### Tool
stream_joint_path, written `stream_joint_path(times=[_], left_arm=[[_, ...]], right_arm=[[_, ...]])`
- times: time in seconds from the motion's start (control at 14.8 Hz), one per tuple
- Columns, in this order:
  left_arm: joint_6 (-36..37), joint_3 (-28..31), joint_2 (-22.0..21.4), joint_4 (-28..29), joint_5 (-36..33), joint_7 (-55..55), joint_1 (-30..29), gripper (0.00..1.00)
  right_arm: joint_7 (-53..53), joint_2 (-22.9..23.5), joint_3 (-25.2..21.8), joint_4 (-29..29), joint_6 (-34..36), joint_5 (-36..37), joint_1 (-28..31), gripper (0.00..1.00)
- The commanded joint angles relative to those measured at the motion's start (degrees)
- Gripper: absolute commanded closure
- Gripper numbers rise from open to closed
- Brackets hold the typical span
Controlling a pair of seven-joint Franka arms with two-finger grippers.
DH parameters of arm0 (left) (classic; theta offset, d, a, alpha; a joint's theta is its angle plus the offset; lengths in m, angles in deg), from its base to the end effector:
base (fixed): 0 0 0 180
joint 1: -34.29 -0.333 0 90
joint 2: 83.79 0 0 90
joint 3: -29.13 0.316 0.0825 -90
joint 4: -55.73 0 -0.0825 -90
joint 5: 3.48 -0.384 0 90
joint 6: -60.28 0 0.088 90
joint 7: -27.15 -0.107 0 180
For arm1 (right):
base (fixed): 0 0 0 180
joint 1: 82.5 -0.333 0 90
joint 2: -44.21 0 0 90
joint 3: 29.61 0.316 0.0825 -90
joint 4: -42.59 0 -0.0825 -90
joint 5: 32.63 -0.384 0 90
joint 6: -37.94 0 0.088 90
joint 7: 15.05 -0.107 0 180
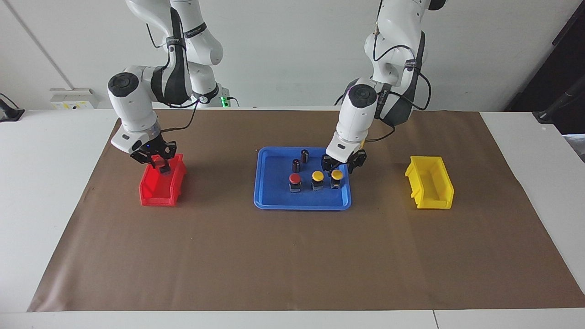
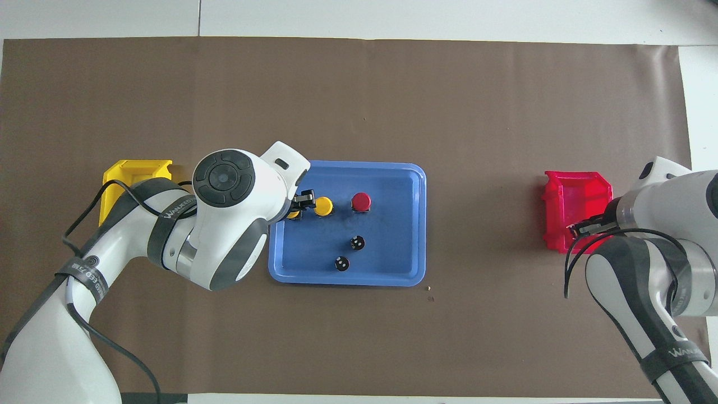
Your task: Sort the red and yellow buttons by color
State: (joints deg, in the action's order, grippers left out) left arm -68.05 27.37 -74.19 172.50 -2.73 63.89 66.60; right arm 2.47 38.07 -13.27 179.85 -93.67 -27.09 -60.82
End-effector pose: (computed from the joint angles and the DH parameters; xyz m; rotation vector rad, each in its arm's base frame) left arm 0.4836 -0.3270 0.3657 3.1078 0.0856 0.0294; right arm 0.4786 -0.0468 0.3574 3.0116 0.4171 -0.0261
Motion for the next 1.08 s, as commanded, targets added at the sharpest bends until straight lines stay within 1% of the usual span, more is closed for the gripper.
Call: stream_joint_path(times=[0.0,0.07,0.14,0.2,0.27,0.34,0.41,0.47,0.54,0.61,0.68,0.74,0.81,0.95,1.02], left_arm=[[-3.0,0.8,-0.9,2.6,1.1,0.3,1.1,0.25],[-3.2,0.8,-0.7,2.7,1.1,0.3,1.1,0.31],[-3.6,0.8,-0.7,2.6,1.2,0.3,1.0,0.4],[-3.4,0.8,-0.7,2.4,1.9,0.5,1.1,0.72],[-3.3,0.8,-0.6,2.1,2.3,0.5,1.2,0.93],[-2.7,0.8,-0.5,1.1,2.9,1.0,1.6,0.98],[-1.4,0.8,-0.6,-0.2,3.9,1.3,2.0,0.98],[1.4,0.8,-1.2,-1.8,4.3,1.2,2.0,0.98],[5.6,0.9,-2.2,-3.8,4.3,0.9,1.4,0.98],[10.9,1.1,-3.1,-6.8,4.3,0.4,1.0,0.98],[15.6,1.3,-3.2,-10.0,4.2,-1.0,0.2,0.98],[20.2,1.5,-3.3,-12.9,4.2,-4.1,-1.6,0.99],[23.1,1.5,-3.7,-14.4,4.1,-7.4,-4.5,0.98],[27.1,1.5,-6.8,-14.3,3.9,-14.6,-10.1,0.99],[28.6,1.5,-7.8,-14.1,3.9,-18.9,-13.8,0.99]], right_arm=[[1.6,-1.7,0.4,3.3,-3.9,-1.1,1.1,0.85],[1.6,-1.7,0.4,3.4,-3.9,-1.1,1.1,0.73],[1.9,-1.7,0.4,3.3,-3.7,-1.1,1.1,0.5],[2.3,-1.6,0.4,2.8,-3.0,-1.1,1.2,0.39],[2.8,-1.4,0.3,1.7,-1.9,-1.1,1.2,0.33],[3.1,-1.0,0.4,-1.0,1.2,-1.1,1.3,0.25],[3.0,0.2,0.4,-5.2,5.7,-1.1,1.1,0.24],[2.5,1.4,0.4,-10.2,11.0,-1.1,0.6,0.21],[2.0,2.0,0.5,-13.8,14.9,-1.1,0.1,0.15],[1.1,2.4,0.7,-16.8,17.6,-1.9,-1.0,0.07],[0.0,2.7,0.7,-19.5,19.7,-4.3,-2.7,0.0],[-2.1,3.6,0.7,-22.7,22.2,-6.9,-4.4,0.0],[-5.8,4.5,0.8,-25.7,24.3,-7.8,-6.4,0.0],[-17.8,7.8,1.0,-31.5,25.8,-7.8,-13.3,0.0],[-24.2,8.8,1.0,-34.1,25.8,-7.5,-18.1,0.0]])
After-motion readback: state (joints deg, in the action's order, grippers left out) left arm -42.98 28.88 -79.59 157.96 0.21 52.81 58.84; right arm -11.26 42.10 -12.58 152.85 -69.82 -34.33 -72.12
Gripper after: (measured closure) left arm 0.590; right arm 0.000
